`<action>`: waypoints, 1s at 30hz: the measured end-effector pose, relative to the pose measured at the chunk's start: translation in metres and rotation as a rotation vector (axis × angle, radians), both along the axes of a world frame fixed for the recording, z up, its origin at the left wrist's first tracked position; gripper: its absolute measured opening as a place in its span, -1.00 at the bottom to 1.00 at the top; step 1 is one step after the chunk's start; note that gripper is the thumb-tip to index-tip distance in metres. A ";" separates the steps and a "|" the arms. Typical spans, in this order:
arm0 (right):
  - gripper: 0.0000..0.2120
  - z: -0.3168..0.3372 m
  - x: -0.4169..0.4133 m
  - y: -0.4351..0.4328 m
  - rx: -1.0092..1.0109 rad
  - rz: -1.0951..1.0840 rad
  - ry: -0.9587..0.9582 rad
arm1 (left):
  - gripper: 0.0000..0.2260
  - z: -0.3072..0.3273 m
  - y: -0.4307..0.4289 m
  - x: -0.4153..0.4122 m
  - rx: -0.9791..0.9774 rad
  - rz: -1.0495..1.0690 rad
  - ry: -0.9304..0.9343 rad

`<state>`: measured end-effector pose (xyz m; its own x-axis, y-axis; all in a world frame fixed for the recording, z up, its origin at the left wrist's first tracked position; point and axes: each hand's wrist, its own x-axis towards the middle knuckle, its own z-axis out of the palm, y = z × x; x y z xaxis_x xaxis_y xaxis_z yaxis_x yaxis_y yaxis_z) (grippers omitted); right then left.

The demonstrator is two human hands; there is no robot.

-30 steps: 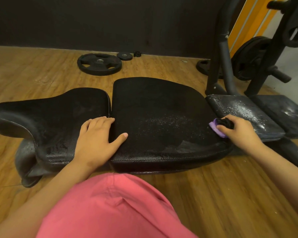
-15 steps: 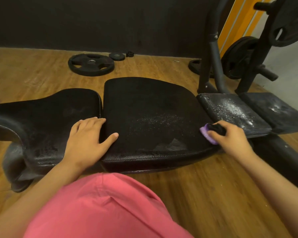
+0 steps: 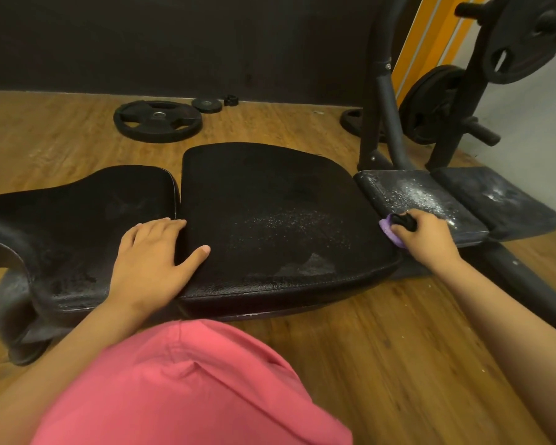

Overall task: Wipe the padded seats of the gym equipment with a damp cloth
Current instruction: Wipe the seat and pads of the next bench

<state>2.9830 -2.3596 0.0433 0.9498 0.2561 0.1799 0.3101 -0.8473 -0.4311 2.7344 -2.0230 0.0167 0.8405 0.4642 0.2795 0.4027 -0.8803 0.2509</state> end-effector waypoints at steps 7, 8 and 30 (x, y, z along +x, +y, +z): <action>-0.94 -0.005 -0.066 -0.001 0.170 0.067 0.005 | -0.18 0.002 -0.002 -0.001 -0.010 0.002 -0.002; -0.93 -0.004 -0.065 0.001 0.167 0.049 0.010 | -0.17 0.002 -0.002 0.000 -0.014 0.005 0.001; -0.82 0.016 -0.187 0.176 0.106 0.576 -0.065 | -0.17 -0.001 0.000 -0.004 -0.035 -0.040 0.008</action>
